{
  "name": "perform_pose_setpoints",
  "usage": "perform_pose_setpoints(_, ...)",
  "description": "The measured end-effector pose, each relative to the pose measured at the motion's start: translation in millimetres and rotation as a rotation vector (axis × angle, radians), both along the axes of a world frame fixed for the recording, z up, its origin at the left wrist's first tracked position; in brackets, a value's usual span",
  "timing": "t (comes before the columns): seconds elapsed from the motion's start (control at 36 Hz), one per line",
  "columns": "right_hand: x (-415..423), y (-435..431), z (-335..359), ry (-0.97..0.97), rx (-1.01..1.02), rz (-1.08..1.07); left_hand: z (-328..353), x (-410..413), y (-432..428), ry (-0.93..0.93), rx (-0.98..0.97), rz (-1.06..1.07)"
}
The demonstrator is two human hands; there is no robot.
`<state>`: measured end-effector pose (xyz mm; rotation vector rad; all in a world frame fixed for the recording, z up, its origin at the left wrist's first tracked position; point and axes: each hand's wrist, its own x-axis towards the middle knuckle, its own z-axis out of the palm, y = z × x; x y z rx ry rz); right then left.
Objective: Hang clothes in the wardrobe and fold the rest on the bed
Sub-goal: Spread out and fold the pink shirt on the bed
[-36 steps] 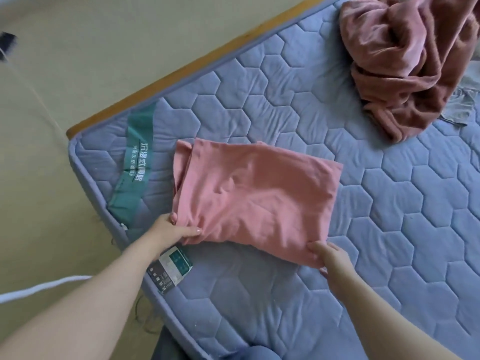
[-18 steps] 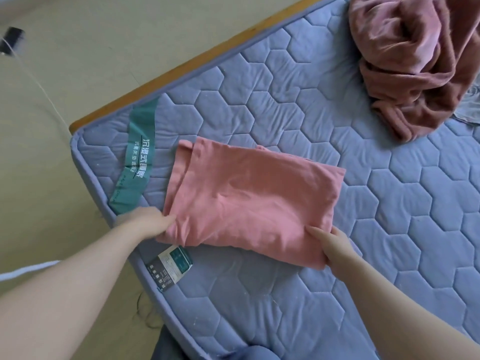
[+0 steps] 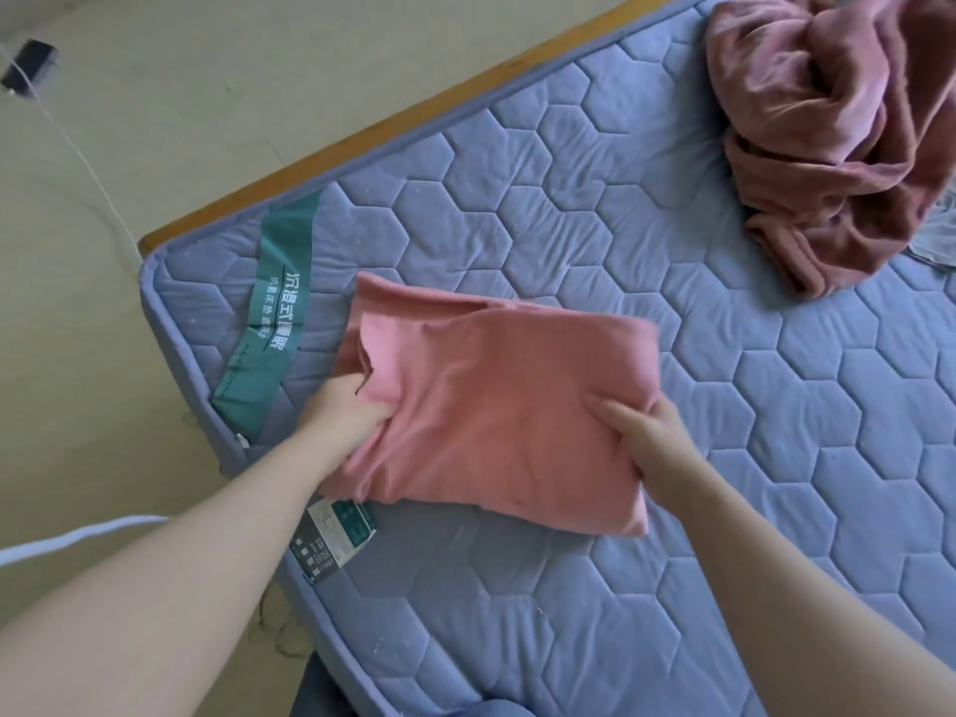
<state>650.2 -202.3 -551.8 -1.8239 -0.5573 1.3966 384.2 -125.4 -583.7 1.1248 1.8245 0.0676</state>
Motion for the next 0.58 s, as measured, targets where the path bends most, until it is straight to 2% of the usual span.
perform_pose_setpoints(0.06,-8.8,-3.1,-1.2,-0.094,0.035,0.245,-2.8,-5.2,-6.6,0.106,0.037,-0.105)
perform_pose_setpoints(0.11,-19.6,-7.6,-0.3,-0.163,0.048,0.500,-4.5,-6.8,-8.7,0.121,0.033,-0.103)
perform_pose_setpoints(0.19,-29.6,-13.4,-3.4,-0.163,0.047,0.653,-3.1,-2.7,-6.2,0.081,-0.008,-0.082)
perform_pose_setpoints(0.42,-14.1,-7.5,5.6,-0.020,-0.002,0.395,-0.6,7.5,10.0,-0.095,-0.030,0.081)
perform_pose_setpoints(0.53,4.9,1.7,17.2,0.150,0.101,0.128,8.1,8.9,20.4,-0.304,-0.073,0.248)
perform_pose_setpoints(0.58,12.8,4.8,21.3,0.247,0.129,-0.031,12.1,5.5,28.7,-0.419,-0.026,0.396)
